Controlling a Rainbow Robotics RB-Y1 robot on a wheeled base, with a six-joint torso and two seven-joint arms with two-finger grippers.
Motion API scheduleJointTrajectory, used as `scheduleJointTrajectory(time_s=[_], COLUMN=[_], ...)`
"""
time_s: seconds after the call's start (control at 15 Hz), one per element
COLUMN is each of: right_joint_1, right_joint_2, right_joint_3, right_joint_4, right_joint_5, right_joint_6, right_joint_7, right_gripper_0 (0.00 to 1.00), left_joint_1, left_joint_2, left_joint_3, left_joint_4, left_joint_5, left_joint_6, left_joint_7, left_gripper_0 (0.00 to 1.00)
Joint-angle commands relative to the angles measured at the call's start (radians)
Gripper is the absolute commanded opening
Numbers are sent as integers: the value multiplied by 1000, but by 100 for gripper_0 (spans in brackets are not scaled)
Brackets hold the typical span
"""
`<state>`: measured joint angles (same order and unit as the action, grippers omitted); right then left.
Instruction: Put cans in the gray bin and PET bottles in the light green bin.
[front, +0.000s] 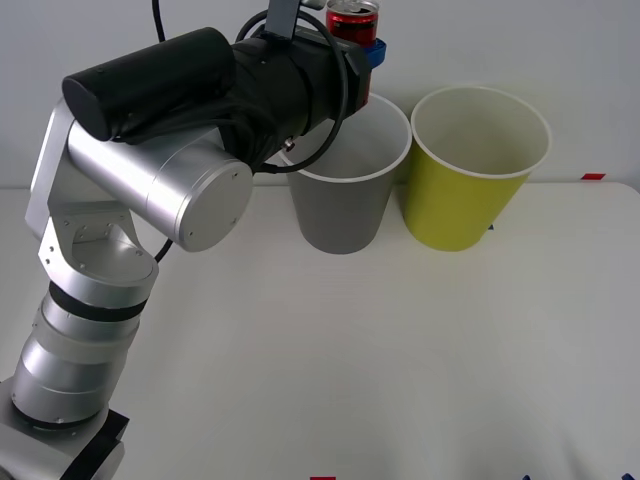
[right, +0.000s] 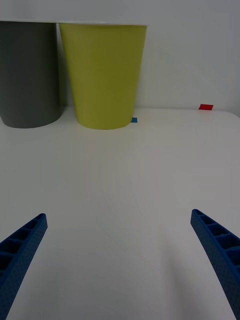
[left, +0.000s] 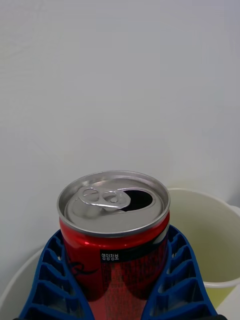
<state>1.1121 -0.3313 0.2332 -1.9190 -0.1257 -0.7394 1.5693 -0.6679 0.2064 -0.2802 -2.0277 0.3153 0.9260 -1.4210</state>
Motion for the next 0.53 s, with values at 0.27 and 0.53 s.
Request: scheduleJointTrajectory(time_s=[0.27, 0.53], right_joint_1=[0, 0], right_joint_2=[0, 0], right_joint_3=[0, 0], right_joint_4=[0, 0], right_joint_5=[0, 0], right_joint_6=[0, 0], right_joint_7=[0, 0], right_gripper_0=[100, 100], left_joint_1=[-84, -84], left_joint_2=[-24, -30], left_joint_3=[-45, -45], left_joint_4=[190, 293], left_joint_5=[7, -27], left_joint_6=[-154, -253], left_joint_7=[-1, -7], left_gripper_0=[11, 11])
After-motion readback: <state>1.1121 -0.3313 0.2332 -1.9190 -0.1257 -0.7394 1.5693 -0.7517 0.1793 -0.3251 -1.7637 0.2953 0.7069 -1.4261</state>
